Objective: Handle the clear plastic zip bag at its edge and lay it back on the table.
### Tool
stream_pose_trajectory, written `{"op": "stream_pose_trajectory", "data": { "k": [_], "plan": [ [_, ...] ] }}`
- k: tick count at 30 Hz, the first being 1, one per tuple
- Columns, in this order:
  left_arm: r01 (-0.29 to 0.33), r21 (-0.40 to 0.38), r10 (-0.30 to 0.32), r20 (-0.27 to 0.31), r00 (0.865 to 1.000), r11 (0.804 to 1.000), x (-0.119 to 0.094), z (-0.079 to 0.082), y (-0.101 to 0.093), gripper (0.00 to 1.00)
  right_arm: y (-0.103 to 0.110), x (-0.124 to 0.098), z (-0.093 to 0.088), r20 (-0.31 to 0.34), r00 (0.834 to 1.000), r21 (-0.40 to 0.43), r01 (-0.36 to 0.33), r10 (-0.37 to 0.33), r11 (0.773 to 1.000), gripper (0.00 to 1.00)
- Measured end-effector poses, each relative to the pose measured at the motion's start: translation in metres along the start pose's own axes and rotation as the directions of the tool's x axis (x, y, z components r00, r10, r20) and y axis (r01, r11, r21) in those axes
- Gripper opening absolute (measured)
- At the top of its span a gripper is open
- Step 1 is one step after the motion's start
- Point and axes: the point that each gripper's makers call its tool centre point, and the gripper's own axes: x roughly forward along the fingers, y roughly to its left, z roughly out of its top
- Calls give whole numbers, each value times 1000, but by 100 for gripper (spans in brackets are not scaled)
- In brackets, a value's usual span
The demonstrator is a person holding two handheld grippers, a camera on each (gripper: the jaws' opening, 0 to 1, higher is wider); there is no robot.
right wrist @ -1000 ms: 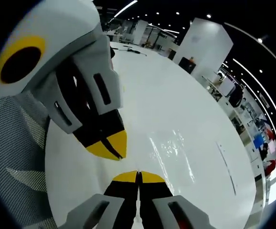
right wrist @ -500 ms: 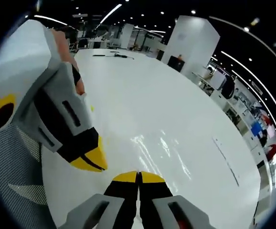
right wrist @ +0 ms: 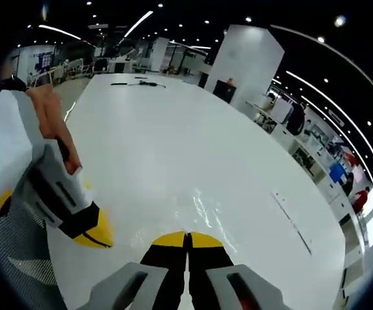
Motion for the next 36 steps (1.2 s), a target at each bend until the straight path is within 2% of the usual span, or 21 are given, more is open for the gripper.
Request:
{"op": "stream_pose_trajectory", "data": {
  "k": [8,21,36],
  "plan": [
    [6,-4,-6,-4,1000,1000,1,1,-1,0,-3,1,6,5,1000,-18,8,-8,1000,0],
    [11,-2,-11,0,1000,1000,1,3,-3,0,-6,-5,5,0,1000,-20,20,-20,1000,0],
    [5,-16,-5,-5,1000,1000,-3,2,0,0,-5,-1,3,-3,1000,-21,11,-11,1000,0]
  ]
}}
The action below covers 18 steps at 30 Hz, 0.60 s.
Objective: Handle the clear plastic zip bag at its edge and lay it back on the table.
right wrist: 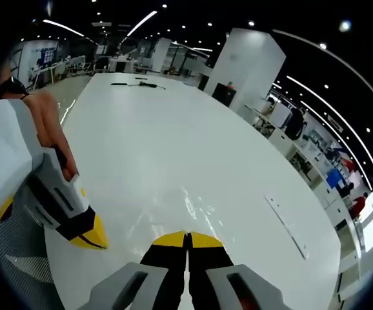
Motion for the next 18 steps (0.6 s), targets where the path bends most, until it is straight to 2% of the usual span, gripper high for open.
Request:
{"op": "stream_pose_trajectory", "data": {
  "k": [18],
  "plan": [
    [-44,-34,43,-15,999,998,-1,-7,9,0,17,4,-8,-24,998,-20,-50,50,999,0]
  ]
}}
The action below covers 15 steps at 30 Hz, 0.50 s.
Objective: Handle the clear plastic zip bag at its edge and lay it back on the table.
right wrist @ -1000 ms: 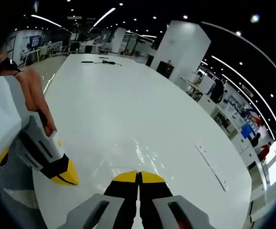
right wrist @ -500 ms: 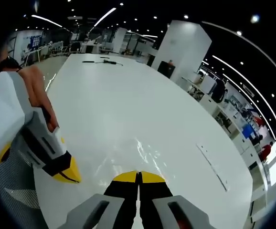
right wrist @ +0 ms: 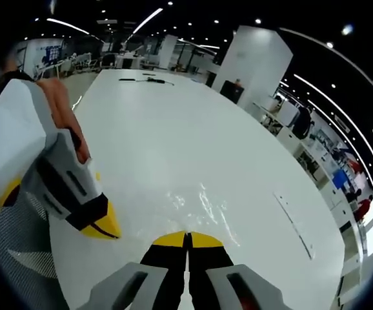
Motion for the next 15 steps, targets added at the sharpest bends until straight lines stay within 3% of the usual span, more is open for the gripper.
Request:
{"op": "stream_pose_trajectory", "data": {
  "k": [15],
  "plan": [
    [-41,-33,41,-14,999,999,-1,-4,13,0,21,6,-9,-29,998,-33,-57,56,998,0]
  ]
}}
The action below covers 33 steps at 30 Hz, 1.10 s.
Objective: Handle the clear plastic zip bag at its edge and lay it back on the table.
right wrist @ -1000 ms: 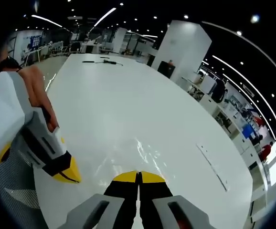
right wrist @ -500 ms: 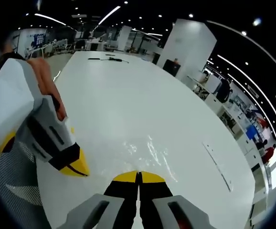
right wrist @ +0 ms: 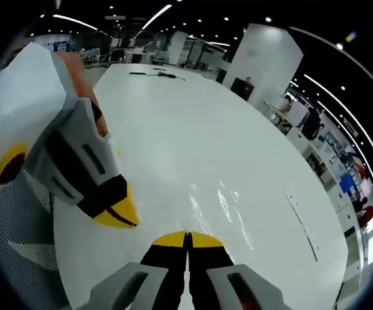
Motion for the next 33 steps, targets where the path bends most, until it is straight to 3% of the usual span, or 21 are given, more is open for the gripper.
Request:
{"op": "stream_pose_trajectory", "data": {
  "k": [20,26,33],
  "plan": [
    [-17,-26,16,-25,1000,1000,5,-5,5,0,18,14,-14,-51,997,-8,-58,58,998,0],
    [-24,-27,23,-37,999,999,8,-5,6,0,25,15,-19,-63,994,22,-90,91,996,1],
    [-22,-39,20,-50,999,999,13,-6,3,0,19,5,-24,-53,997,41,-55,57,998,4]
  ]
}}
